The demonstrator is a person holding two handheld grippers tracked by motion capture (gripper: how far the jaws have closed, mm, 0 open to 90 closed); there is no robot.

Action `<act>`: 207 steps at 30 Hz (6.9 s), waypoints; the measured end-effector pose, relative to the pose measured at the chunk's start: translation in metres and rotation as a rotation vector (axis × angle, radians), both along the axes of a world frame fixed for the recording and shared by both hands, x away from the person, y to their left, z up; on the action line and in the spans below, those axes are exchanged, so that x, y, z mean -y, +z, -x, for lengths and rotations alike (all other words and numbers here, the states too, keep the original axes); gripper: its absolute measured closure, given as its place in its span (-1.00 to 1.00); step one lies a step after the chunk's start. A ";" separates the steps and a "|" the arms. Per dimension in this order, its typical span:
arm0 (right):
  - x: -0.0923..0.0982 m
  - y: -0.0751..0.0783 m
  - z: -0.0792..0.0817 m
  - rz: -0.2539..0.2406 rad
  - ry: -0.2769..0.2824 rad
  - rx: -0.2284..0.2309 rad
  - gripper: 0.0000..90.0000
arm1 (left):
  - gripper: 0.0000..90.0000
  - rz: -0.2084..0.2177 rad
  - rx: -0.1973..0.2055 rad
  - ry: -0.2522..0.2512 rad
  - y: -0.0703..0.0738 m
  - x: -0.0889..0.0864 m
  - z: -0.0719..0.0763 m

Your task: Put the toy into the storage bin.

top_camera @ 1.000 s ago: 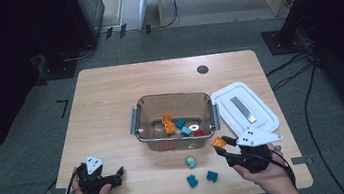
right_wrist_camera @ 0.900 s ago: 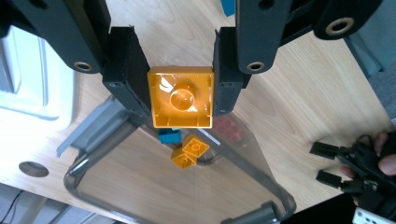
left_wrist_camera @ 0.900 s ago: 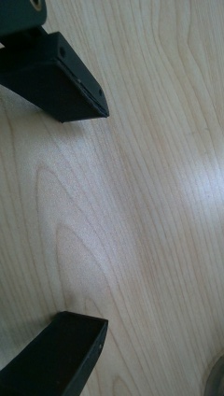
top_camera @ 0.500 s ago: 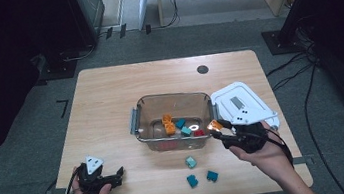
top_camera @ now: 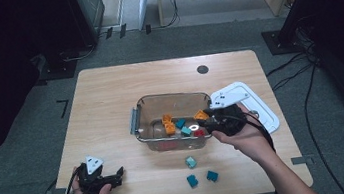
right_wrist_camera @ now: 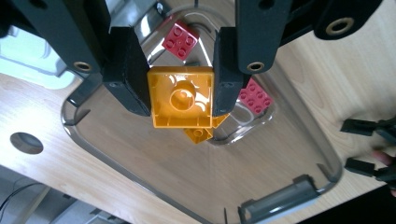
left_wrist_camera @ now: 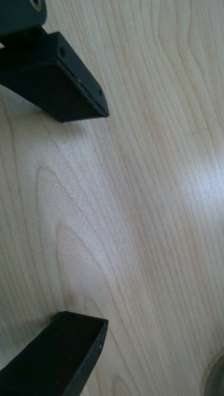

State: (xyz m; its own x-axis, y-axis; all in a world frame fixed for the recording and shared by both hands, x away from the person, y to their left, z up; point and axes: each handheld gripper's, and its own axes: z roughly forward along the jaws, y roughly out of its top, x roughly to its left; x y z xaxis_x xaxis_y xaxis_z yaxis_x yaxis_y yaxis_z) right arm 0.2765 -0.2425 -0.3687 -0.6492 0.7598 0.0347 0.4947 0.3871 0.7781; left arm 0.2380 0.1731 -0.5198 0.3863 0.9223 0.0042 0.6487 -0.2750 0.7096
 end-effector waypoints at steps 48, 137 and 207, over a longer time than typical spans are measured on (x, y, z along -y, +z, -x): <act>-0.012 0.003 0.015 -0.026 0.021 0.024 -0.93 | -0.97 0.000 -0.002 0.000 0.000 0.000 0.000; -0.037 -0.126 0.068 0.077 0.087 -0.072 0.51 | -0.97 0.000 -0.001 0.000 0.000 0.000 0.000; 0.000 0.004 -0.007 -0.006 0.073 -0.022 0.51 | -0.97 0.000 0.000 0.000 0.000 0.000 0.000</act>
